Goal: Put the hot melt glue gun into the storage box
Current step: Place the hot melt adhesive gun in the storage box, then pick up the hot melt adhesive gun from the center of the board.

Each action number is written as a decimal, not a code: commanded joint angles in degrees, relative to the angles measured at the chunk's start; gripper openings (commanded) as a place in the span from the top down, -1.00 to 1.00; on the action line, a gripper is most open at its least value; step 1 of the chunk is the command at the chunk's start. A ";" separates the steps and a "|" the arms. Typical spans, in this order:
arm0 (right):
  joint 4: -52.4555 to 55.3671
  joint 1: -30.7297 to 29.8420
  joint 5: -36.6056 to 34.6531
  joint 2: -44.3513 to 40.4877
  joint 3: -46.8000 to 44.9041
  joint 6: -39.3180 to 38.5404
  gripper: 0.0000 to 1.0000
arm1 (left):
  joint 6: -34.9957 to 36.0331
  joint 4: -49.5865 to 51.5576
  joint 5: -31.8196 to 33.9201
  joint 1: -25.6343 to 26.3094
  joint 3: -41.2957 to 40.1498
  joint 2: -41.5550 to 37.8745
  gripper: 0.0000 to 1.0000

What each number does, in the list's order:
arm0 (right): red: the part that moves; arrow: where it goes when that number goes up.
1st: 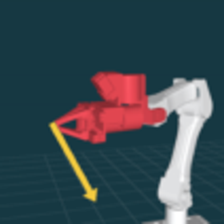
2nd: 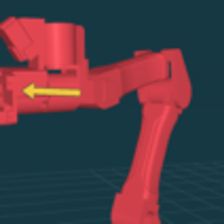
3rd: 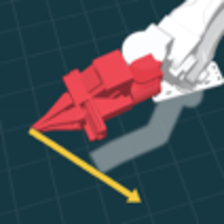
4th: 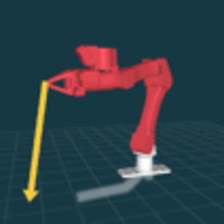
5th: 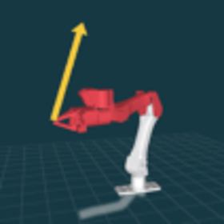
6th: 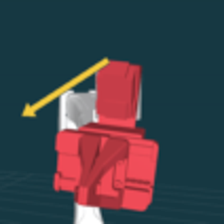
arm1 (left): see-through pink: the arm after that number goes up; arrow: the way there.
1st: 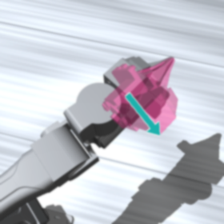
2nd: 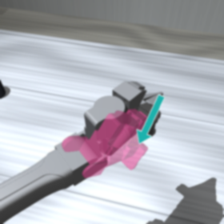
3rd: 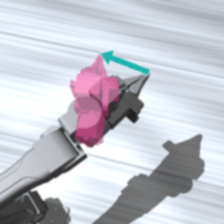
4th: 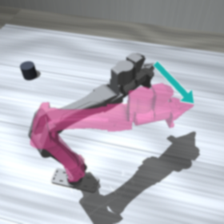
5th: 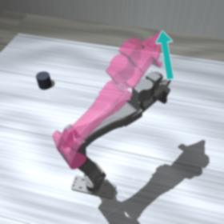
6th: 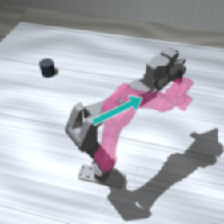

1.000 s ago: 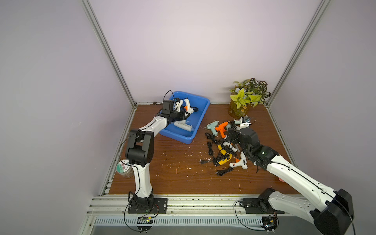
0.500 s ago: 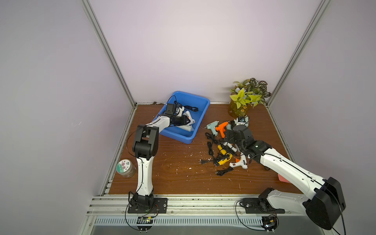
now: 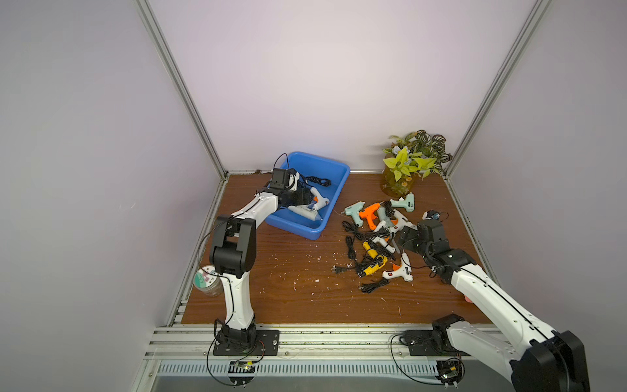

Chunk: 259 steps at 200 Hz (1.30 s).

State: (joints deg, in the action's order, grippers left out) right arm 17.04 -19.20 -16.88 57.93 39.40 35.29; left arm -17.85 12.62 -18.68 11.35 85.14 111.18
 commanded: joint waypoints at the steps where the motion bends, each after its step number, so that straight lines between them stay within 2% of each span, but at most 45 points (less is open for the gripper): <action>1: 0.45 1.33 4.16 -1.59 -0.07 1.30 -0.74 | -0.41 -1.59 7.41 0.17 -3.56 -8.10 -1.00; 28: 0.87 3.02 6.02 -2.07 -0.84 1.22 -0.71 | -1.86 -4.08 9.76 0.15 -9.14 -16.54 -1.00; 53: -3.46 4.62 8.98 -2.81 -2.94 3.13 -0.66 | -3.85 -8.22 9.94 0.13 -15.89 -24.15 -1.00; 71: -9.08 5.54 10.58 -2.86 -5.31 5.56 -0.62 | -5.16 -12.36 10.32 0.14 -21.18 -29.64 -1.00; 95: -18.29 7.19 13.36 -1.91 -8.90 9.61 -0.45 | -6.15 -17.03 11.56 0.05 -27.56 -36.31 -1.00; 137: -31.58 9.62 18.60 3.51 -12.31 12.73 -0.43 | -6.14 -21.85 13.15 0.01 -35.50 -45.04 -1.00; 175: -38.48 10.97 21.35 10.48 -11.64 13.05 -0.40 | -5.62 -24.88 14.49 -0.10 -39.99 -49.48 -1.00; 259: -41.36 12.53 23.57 23.24 -6.02 14.81 -0.34 | -5.18 -25.90 13.31 -0.10 -41.64 -51.78 -1.00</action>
State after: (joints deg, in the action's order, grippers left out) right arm -20.56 -6.98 5.19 79.37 30.68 49.21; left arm -23.57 -11.77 -5.19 11.35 43.86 59.81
